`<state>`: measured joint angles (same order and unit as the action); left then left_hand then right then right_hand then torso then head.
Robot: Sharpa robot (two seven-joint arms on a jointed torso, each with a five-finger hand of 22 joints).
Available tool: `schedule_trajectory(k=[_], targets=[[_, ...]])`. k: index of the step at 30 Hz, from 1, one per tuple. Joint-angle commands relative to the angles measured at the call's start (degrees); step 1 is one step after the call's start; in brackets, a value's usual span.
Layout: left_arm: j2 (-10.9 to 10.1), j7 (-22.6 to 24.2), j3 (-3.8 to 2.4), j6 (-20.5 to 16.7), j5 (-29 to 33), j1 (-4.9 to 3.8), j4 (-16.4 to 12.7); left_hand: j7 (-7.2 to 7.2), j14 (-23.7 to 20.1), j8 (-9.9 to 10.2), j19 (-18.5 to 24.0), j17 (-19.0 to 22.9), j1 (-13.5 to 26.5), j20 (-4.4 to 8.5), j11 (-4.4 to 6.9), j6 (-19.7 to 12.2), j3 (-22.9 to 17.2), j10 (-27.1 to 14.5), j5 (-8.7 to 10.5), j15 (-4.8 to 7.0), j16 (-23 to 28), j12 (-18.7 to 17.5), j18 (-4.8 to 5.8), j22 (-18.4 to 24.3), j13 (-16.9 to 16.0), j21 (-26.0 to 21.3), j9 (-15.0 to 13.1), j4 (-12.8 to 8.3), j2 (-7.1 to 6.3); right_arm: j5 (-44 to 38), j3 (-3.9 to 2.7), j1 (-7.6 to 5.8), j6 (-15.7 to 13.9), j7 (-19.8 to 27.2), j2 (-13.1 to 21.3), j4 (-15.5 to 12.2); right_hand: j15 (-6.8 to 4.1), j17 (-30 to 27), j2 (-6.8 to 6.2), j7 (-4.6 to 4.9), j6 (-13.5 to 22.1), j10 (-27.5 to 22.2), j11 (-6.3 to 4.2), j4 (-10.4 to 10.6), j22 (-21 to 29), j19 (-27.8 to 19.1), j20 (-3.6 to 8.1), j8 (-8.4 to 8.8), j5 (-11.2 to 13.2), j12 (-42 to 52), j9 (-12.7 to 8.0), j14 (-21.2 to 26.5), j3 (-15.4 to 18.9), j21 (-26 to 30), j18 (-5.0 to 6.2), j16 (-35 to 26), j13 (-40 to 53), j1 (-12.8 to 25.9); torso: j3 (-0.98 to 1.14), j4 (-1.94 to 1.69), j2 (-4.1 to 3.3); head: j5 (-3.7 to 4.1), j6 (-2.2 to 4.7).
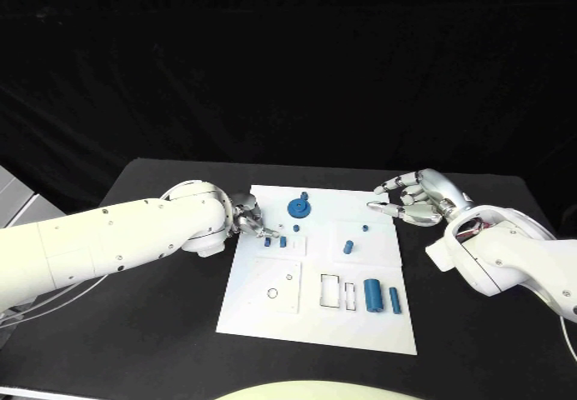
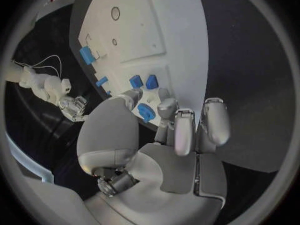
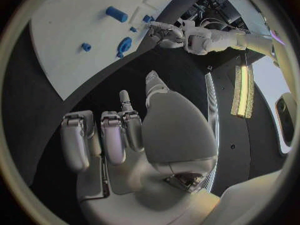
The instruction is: Assemble the parts on the task board
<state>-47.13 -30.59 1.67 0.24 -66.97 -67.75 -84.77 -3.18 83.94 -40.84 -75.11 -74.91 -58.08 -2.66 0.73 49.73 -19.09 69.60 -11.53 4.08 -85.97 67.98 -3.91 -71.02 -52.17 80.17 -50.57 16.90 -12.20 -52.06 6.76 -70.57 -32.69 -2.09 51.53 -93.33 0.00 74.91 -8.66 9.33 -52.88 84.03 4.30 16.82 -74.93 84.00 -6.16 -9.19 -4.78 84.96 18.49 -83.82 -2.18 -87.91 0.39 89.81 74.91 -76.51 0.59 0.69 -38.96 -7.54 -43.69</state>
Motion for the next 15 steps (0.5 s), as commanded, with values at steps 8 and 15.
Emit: schedule_trajectory(k=[8, 15], targets=[[-0.5, 6.42, -0.19, -8.89, 7.18, -0.03, -0.27, -1.45, 2.76, 2.27, 2.06, -5.19, -2.32, -1.26, -1.41, -2.37, 11.01, -5.67, 0.63, -1.49, 1.03, -4.67, -1.26, 2.37, 7.75, -1.7, 2.08, 0.01, 4.13, -0.55, -0.01, 0.04, -0.15, 0.46, -0.04, 0.02, 0.37, 13.66, -0.1, -0.06, 0.48, 1.59, 0.26, 0.08, -13.68, 4.8, -0.15, -0.08, -0.2, -0.3, -0.12, -5.82, 0.53, 0.37, 0.24, -0.37, 10.81, 1.13, 0.0, -0.02, 0.01, 0.1, 0.23], [-1.49, 18.71, -0.54, -14.28, 11.03, -0.05, -1.22, -6.23, -11.94, 8.93, 22.88, 18.68, -19.13, -4.16, -5.73, -10.32, 3.36, -20.56, -1.25, -5.34, 16.05, -13.16, -6.12, 25.55, 17.75, -18.53, 9.95, -0.31, 5.04, -0.55, -0.01, 0.04, -0.13, 0.57, 0.04, 0.09, 0.37, 13.62, 0.06, -0.06, 0.47, 1.65, 0.26, 0.05, -13.71, 4.82, -0.15, -0.1, -0.24, -0.22, -0.12, -5.8, 0.5, 0.33, 0.23, -0.38, 10.87, 1.31, 0.05, -0.09, 0.04, 0.37, 0.31]])
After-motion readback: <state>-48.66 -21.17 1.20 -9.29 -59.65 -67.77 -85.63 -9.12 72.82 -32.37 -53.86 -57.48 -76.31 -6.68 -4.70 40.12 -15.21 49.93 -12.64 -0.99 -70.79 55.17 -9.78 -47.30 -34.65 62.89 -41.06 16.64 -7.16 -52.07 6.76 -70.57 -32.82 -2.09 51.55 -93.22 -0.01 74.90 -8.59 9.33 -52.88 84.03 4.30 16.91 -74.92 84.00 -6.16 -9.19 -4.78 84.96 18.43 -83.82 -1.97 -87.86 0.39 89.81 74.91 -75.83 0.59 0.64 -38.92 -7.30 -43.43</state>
